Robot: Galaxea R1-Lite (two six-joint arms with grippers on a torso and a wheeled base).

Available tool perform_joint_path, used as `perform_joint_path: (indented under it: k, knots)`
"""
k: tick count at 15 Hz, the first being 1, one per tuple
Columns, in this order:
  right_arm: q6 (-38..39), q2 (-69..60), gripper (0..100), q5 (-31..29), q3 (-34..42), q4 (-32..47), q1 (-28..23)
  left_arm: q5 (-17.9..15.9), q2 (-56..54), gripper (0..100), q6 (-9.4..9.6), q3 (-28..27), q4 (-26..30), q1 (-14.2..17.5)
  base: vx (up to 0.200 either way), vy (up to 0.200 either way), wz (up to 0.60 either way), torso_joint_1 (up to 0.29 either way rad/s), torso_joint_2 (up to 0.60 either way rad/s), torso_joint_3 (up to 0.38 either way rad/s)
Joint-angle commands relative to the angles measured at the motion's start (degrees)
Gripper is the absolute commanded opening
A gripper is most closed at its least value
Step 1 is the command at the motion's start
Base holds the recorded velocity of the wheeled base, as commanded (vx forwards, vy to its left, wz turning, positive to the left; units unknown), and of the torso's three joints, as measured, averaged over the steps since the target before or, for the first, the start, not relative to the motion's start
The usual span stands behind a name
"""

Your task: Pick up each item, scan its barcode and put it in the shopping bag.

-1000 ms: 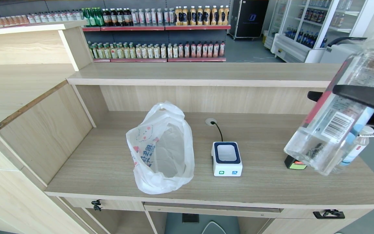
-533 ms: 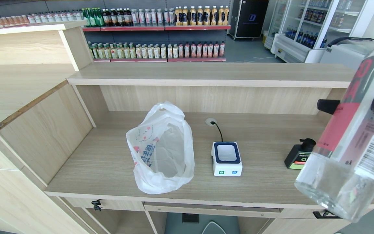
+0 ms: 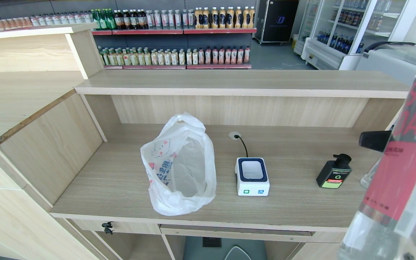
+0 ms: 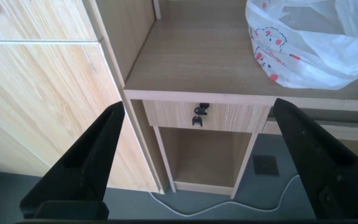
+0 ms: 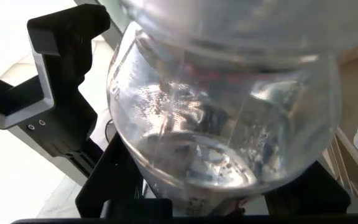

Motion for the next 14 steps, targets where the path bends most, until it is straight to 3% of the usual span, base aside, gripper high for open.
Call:
perform_joint_path:
  k: [1,9,14]
  knots:
    - [0.0,-1.3,0,0.0,1.4,0.1,0.3,0.0,0.0,100,-0.03,0.0,0.0,0.0,0.000,0.000,0.00,0.000,0.00,0.000]
    - [-0.5,-2.8,0,-0.9,3.7,0.1,-2.0,0.0,0.0,100,-0.03,0.0,0.0,0.0,0.000,0.000,0.00,0.000,0.00,0.000]
    - [-8.7,-2.3,0,-0.9,4.4,6.1,-4.9,0.0,0.0,100,-0.03,0.0,0.0,0.0,0.000,0.000,0.00,0.000,0.00,0.000]
